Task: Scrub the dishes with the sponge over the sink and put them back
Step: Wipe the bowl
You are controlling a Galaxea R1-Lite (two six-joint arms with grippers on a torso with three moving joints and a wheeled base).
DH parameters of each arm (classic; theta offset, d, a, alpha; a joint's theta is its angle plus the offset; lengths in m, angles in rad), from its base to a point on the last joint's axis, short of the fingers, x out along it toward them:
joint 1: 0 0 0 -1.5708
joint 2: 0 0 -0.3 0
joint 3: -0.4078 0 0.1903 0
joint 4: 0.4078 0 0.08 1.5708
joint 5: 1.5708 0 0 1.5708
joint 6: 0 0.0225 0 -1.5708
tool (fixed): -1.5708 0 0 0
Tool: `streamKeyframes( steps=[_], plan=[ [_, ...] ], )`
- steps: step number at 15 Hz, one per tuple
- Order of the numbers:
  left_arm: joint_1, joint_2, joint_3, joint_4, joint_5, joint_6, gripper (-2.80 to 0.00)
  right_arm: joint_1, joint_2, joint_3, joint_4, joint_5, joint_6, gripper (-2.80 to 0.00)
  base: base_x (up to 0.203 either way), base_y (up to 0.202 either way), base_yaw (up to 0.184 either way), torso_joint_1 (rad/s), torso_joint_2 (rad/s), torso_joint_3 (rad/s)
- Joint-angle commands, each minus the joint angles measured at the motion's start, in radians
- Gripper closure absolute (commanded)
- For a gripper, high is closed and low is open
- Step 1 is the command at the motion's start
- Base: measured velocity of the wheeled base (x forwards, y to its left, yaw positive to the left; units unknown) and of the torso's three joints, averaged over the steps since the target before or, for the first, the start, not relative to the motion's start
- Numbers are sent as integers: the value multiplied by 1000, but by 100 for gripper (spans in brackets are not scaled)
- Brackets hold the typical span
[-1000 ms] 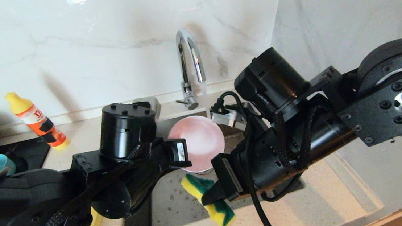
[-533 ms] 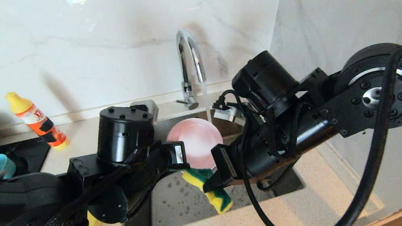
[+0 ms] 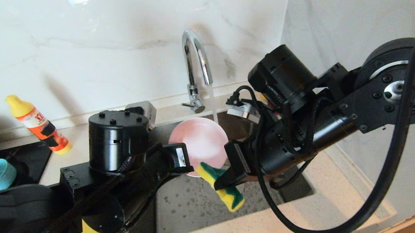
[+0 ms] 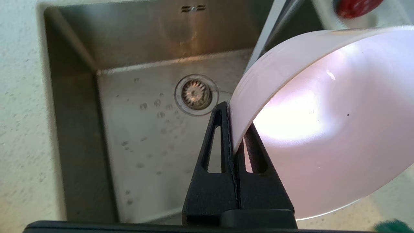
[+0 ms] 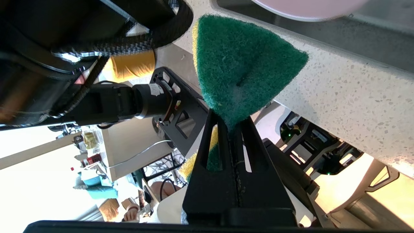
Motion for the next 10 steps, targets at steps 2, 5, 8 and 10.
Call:
streamKeyframes(
  steps=[2, 5, 8, 10],
  plan=[
    [-3, -4, 18, -66, 0, 21, 0, -1, 23, -28, 1, 1, 2, 0, 0, 0, 0, 0, 0, 0],
    [-5, -11, 21, -73, 0, 39, 0, -14, 61, -93, 4, -1, 4, 0, 0, 0, 0, 0, 0, 0],
    [-11, -22, 46, -73, 0, 40, 0, -49, 99, -163, 12, -2, 5, 0, 0, 0, 0, 0, 0, 0],
    [-14, -26, 53, -74, -4, 40, 0, -59, 102, -174, 15, -2, 12, 0, 0, 0, 0, 0, 0, 0]
  ],
)
